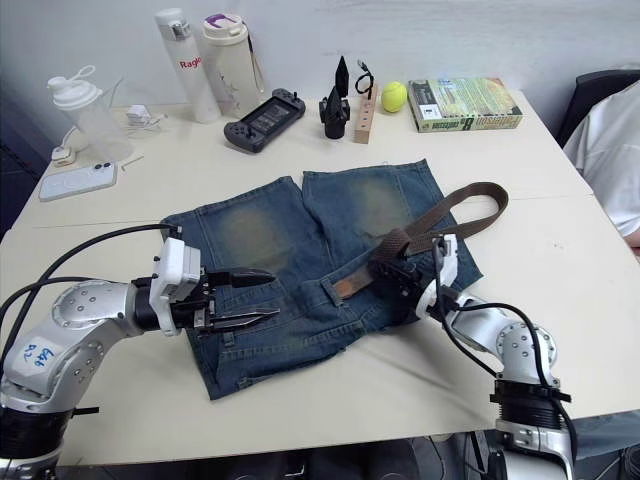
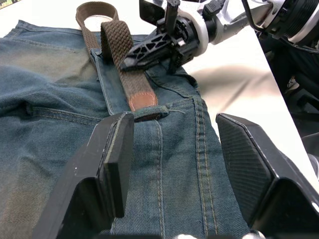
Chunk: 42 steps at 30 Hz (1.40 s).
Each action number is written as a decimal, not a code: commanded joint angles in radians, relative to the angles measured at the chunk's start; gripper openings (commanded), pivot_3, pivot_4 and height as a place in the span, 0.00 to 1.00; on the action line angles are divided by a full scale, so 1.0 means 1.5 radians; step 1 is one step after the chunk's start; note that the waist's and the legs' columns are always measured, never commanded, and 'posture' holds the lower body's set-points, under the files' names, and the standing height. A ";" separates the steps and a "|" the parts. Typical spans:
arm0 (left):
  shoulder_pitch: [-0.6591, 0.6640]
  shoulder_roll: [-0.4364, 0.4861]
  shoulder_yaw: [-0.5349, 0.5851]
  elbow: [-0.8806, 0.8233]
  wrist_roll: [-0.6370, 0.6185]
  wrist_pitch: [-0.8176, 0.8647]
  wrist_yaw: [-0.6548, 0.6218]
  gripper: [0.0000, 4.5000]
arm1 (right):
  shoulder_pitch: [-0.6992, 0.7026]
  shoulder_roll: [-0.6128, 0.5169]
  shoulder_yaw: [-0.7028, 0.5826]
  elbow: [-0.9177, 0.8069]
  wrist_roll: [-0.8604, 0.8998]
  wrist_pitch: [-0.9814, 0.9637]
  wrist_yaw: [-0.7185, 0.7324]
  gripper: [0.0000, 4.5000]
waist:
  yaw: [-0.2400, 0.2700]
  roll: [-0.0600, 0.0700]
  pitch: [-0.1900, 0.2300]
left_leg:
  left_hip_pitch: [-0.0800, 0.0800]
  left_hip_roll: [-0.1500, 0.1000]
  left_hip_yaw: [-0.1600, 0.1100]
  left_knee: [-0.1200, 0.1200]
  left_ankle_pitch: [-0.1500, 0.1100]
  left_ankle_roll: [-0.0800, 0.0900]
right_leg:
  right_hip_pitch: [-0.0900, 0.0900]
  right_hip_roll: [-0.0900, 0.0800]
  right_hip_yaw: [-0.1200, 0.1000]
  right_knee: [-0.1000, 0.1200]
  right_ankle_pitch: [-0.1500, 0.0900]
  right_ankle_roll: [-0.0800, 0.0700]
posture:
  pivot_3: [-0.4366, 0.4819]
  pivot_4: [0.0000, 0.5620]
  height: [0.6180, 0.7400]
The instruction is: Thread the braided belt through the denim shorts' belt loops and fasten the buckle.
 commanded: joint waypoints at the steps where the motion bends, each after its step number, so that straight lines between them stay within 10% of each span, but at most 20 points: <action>1: 0.001 0.007 0.006 -0.008 0.006 -0.004 -0.002 0.65 | 0.002 0.021 0.025 -0.019 -0.019 0.011 0.014 0.00 | 0.000 0.000 0.000 | 0.000 0.000 0.000 0.000 0.000 0.000 | 0.000 0.000 0.000 0.000 0.000 0.000 | 0.48 0.27 0.84; 15: 0.018 0.016 -0.057 0.043 0.156 -0.152 -0.036 0.65 | 0.007 0.047 0.046 -0.073 -0.020 0.058 -0.005 0.00 | 0.000 0.000 0.000 | 0.000 0.000 0.001 0.000 0.000 -0.001 | -0.001 0.001 0.000 0.000 0.000 0.000 | 0.48 0.27 0.84; 29: 0.012 -0.120 -0.118 0.290 0.442 -0.754 0.108 0.65 | 0.008 0.061 0.049 -0.072 -0.032 0.075 -0.032 0.00 | 0.000 0.000 0.000 | 0.000 0.001 0.002 -0.001 -0.001 -0.001 | -0.001 -0.002 -0.002 -0.001 0.000 0.000 | 0.48 0.27 0.84; 42: -0.041 -0.140 -0.157 0.363 0.495 -0.830 0.147 0.65 | 0.012 0.065 0.044 -0.081 -0.035 0.069 -0.038 0.00 | -0.001 0.000 -0.001 | 0.001 0.001 0.002 -0.001 -0.001 0.000 | 0.000 -0.002 -0.006 0.000 0.000 0.000 | 0.48 0.27 0.84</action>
